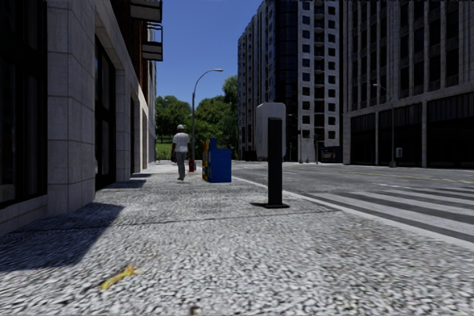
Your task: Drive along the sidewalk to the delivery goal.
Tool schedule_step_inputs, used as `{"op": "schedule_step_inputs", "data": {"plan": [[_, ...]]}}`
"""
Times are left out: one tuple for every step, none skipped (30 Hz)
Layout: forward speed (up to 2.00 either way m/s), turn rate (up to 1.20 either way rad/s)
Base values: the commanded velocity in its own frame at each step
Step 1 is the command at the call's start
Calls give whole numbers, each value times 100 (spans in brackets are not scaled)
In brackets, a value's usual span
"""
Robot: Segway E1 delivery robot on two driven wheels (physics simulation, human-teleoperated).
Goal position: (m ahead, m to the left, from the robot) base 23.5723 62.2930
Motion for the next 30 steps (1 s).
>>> {"op": "schedule_step_inputs", "data": {"plan": [[177, 68], [176, 68], [176, 68], [176, 58], [176, 58], [176, 49], [175, 48], [173, 48], [173, 48], [172, 48], [172, 44], [172, 0], [172, 0], [172, 0], [172, 0], [172, 0], [172, 0], [172, 0], [172, 0], [172, 0], [172, 0], [172, 0], [171, 0], [171, 0], [171, 0], [200, 15], [200, 26], [200, 26], [200, 30], [200, 31]]}}
